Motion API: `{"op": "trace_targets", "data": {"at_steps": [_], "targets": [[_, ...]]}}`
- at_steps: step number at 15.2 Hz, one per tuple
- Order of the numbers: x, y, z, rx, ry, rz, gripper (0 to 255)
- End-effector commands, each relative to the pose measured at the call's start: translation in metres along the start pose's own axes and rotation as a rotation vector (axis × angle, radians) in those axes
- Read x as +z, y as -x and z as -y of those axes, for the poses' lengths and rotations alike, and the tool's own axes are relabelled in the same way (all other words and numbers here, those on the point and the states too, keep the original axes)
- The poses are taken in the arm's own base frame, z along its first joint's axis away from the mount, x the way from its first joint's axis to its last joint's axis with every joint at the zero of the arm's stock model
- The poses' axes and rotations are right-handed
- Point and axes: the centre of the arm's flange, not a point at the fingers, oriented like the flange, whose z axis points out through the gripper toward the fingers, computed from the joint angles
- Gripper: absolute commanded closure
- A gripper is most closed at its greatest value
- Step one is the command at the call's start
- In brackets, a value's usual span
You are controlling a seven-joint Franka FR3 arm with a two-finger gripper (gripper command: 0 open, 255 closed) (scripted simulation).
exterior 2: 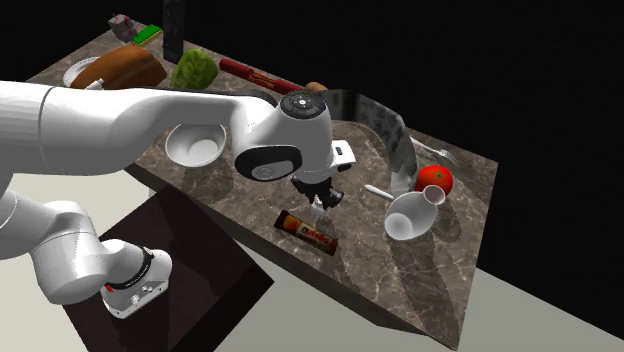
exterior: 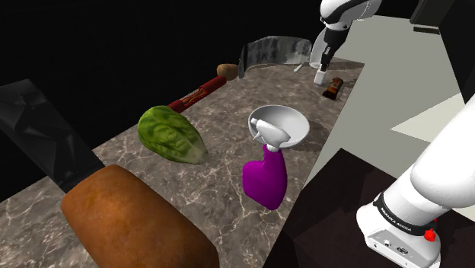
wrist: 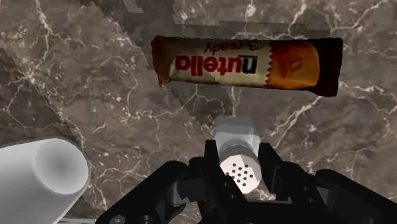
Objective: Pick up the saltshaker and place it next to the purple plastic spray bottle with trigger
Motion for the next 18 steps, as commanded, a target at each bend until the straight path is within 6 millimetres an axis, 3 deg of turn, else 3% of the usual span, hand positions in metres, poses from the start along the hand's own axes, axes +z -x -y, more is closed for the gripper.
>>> {"op": "trace_targets", "data": {"at_steps": [1,18], "targets": [[-0.011,-0.001,0.0,0.0,0.0,0.0,255],[-0.1,-0.001,-0.01,0.0,0.0,0.0,255]]}}
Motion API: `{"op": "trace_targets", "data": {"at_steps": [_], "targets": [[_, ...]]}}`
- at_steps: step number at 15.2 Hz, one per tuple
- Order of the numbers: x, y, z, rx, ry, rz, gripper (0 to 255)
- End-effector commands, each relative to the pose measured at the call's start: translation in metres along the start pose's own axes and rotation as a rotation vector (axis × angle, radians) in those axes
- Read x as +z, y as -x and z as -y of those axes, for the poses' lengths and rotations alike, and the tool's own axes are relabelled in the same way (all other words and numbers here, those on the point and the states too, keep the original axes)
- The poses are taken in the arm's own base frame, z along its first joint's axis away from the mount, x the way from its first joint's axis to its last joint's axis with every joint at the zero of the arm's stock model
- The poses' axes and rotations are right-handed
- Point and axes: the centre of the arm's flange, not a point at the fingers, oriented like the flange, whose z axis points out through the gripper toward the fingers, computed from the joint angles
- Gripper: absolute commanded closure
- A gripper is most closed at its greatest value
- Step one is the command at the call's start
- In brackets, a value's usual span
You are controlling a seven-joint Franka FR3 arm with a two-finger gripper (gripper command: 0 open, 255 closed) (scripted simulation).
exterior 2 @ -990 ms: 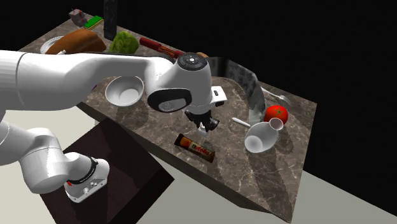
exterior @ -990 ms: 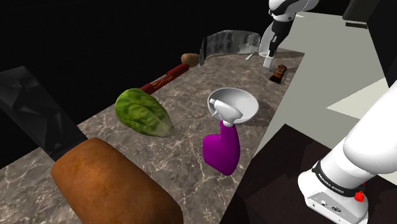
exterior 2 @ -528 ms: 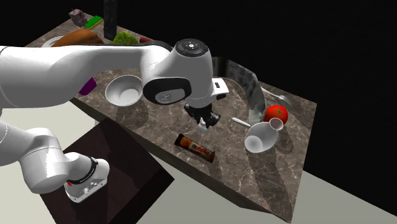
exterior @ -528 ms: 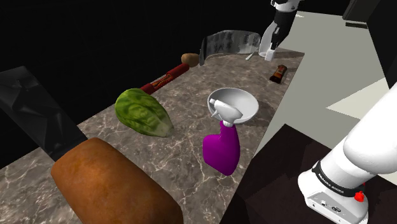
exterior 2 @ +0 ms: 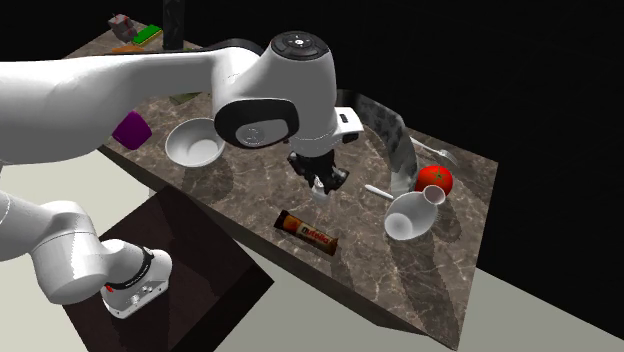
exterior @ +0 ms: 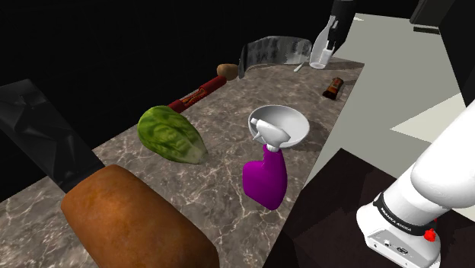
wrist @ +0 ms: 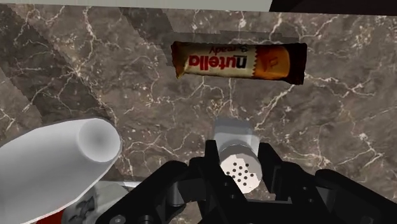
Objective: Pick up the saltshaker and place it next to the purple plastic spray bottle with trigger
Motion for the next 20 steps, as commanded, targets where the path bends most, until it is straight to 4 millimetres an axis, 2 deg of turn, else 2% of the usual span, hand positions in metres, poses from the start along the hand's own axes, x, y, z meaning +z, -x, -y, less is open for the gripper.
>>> {"op": "trace_targets", "data": {"at_steps": [1,20], "targets": [[-0.011,0.001,-0.002,0.0,0.0,0.0,255],[-0.111,0.001,-0.014,0.0,0.0,0.0,255]]}}
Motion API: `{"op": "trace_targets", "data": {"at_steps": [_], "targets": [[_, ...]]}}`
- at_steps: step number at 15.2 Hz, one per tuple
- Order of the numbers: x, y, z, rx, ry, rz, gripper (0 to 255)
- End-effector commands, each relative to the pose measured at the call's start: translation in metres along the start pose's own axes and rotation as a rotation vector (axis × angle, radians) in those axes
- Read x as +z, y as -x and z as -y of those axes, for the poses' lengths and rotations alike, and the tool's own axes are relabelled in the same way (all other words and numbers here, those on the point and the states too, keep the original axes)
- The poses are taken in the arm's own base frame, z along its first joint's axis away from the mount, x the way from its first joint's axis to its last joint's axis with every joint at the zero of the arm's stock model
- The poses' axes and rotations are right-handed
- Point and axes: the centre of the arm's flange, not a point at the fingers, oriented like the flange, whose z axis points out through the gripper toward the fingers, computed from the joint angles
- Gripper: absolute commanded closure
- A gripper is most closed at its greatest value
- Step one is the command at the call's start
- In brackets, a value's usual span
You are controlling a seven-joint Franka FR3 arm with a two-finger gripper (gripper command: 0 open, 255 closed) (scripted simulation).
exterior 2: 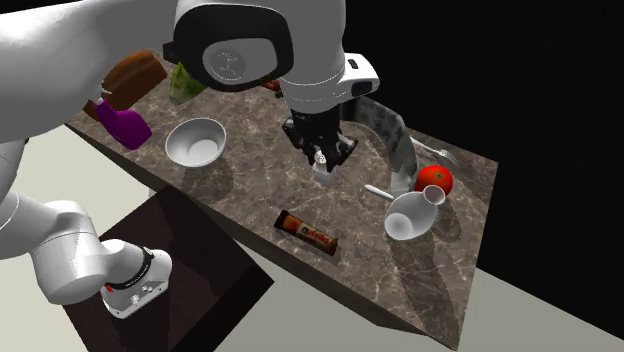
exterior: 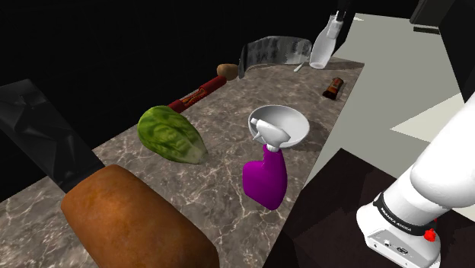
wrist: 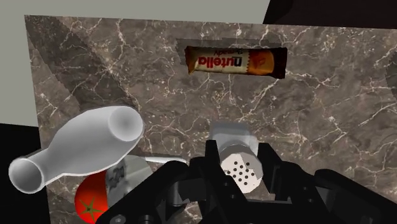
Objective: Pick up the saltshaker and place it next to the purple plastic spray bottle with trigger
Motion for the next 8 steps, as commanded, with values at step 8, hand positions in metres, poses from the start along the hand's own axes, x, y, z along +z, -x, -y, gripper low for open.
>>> {"op": "trace_targets", "data": {"at_steps": [8], "targets": [[-0.047,0.0,-0.005,0.0,0.0,0.0,255]]}}
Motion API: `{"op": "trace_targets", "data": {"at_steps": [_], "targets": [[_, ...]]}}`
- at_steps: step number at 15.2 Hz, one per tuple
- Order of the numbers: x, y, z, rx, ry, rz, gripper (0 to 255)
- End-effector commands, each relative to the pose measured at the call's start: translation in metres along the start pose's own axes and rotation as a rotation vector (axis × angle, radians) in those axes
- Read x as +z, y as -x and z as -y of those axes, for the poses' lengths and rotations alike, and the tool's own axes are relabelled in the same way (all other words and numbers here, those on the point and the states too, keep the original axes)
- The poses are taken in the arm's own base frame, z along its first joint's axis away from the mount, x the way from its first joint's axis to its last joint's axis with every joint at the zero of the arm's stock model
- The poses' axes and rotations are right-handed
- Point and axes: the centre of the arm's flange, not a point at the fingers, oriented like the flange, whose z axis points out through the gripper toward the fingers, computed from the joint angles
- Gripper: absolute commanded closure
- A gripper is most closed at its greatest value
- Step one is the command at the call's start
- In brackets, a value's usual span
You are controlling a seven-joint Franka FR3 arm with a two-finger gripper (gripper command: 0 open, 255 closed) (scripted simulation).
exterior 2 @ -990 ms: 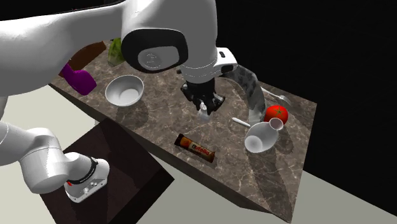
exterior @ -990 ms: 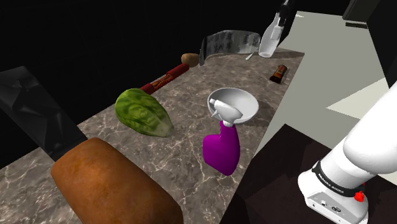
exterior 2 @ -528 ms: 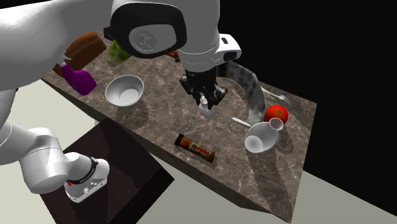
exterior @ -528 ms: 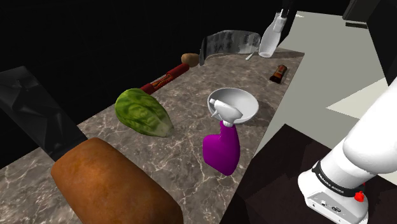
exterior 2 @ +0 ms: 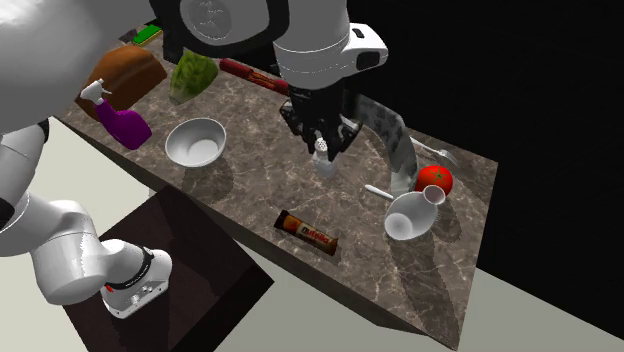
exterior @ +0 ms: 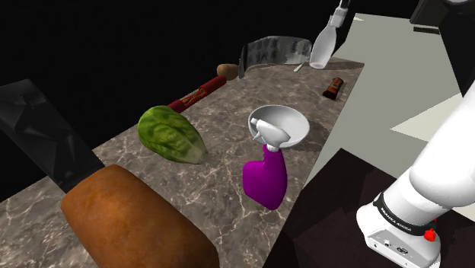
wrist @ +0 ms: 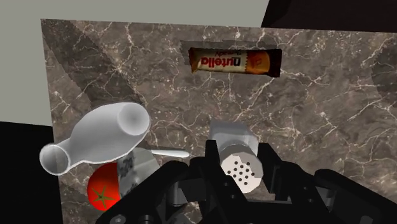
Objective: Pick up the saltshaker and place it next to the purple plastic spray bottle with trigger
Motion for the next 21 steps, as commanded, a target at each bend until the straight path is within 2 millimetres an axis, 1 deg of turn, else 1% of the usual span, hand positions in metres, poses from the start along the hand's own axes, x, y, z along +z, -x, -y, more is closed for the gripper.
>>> {"op": "trace_targets", "data": {"at_steps": [1,10,21], "targets": [[-0.011,-0.001,-0.001,0.0,0.0,0.0,255],[-0.057,0.0,-0.006,0.0,0.0,0.0,255],[-0.074,-0.006,0.138,0.0,0.0,0.0,255]]}}
